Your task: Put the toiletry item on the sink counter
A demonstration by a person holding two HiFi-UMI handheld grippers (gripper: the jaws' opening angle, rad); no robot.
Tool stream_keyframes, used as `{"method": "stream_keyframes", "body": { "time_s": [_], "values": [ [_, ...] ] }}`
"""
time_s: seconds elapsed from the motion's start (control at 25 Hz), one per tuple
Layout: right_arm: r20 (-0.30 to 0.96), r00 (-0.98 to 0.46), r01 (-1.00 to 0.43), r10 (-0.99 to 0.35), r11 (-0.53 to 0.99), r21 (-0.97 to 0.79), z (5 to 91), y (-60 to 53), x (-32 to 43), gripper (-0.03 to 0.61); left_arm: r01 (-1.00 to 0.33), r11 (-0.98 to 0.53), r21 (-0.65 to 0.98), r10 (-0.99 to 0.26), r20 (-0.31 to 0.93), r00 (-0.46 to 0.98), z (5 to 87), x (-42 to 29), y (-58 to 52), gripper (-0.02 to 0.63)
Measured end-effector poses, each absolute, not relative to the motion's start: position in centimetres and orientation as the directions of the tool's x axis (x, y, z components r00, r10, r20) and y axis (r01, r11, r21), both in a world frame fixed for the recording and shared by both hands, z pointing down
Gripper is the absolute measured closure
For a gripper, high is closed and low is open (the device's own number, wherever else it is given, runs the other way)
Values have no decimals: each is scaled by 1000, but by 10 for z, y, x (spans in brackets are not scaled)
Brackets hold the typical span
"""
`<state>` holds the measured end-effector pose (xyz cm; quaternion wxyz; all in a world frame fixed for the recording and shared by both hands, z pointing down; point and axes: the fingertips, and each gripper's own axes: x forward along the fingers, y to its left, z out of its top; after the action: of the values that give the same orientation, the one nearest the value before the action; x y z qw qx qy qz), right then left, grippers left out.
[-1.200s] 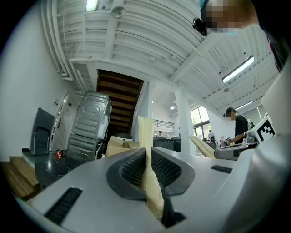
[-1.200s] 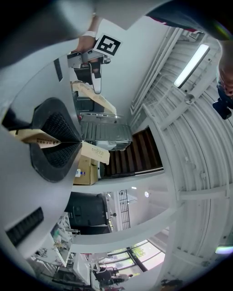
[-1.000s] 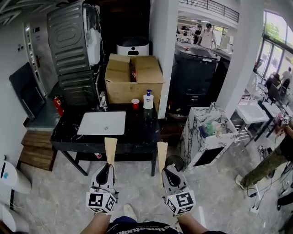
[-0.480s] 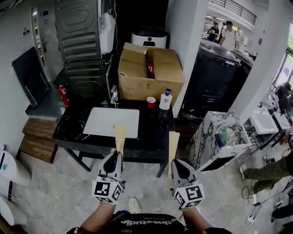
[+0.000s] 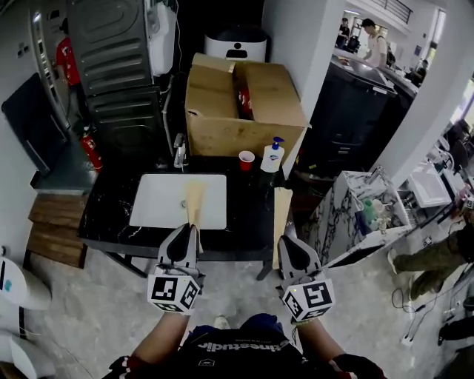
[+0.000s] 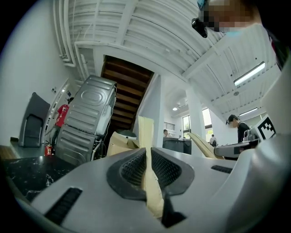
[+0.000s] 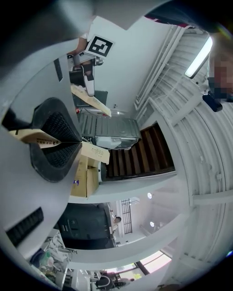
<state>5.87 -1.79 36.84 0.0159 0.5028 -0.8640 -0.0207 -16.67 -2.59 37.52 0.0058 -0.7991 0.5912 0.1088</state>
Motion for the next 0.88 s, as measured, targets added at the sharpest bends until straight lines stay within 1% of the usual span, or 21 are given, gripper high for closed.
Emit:
{"method": "stream_keyframes", "body": {
  "time_s": [0.28, 0.68, 0.88],
  "values": [
    [30, -487, -872, -873, 488, 36, 384, -79, 68, 538, -937, -320, 141, -943, -139, 301, 399, -148, -89, 569],
    [43, -540, -841, -840, 539, -44, 403, -180, 101, 538, -951, -280, 134, -958, -103, 267, 408, -106, -181, 570],
    [99, -564, -825, -820, 557, -96, 425, -226, 105, 538, -961, -252, 116, -964, -116, 239, 399, -94, -209, 571]
  ]
}}
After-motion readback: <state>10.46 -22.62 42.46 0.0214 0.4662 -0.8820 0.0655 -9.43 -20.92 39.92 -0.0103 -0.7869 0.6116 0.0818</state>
